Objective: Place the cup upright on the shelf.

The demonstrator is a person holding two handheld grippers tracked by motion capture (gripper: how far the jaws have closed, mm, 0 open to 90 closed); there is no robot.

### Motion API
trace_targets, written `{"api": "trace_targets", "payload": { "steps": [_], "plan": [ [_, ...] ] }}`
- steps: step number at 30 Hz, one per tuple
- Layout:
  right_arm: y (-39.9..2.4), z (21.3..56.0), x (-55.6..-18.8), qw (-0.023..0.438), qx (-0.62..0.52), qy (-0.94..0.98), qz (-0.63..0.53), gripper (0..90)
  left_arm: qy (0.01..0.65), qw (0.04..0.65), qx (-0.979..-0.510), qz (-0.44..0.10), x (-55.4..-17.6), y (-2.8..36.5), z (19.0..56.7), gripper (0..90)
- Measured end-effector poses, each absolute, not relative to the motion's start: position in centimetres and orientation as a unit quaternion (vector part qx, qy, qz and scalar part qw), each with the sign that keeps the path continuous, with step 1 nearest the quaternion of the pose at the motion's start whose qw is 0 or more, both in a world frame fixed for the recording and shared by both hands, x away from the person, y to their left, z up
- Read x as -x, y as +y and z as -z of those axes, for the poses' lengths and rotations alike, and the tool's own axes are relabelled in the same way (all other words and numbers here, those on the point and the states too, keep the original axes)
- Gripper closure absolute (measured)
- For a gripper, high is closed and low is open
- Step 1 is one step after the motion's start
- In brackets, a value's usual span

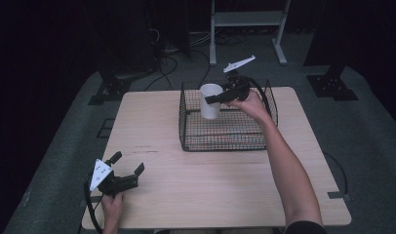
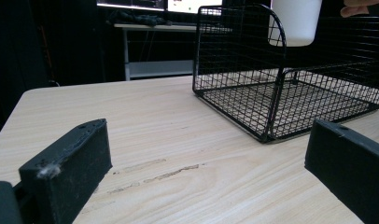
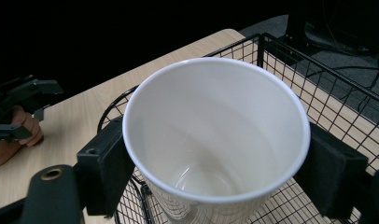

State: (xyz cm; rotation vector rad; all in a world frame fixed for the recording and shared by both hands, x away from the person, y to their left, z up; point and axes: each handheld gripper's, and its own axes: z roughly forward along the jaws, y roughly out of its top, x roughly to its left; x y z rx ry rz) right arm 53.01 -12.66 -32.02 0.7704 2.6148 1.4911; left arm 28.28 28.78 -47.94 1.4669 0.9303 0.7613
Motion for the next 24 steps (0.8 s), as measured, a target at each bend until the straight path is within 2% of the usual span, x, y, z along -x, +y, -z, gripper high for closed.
{"api": "trace_targets", "payload": {
  "steps": [17,24],
  "plan": [
    [-12.6,33.4,-53.8,0.004,-0.259,0.842,-0.473,19.3,0.398,0.583,-0.629,-0.326,-28.3,28.8,47.9,0.0],
    [-12.9,35.1,-54.0,0.005,-0.272,0.842,-0.466,19.3,0.398,0.584,-0.629,-0.326,-28.3,28.8,47.9,0.0]
  ]
}}
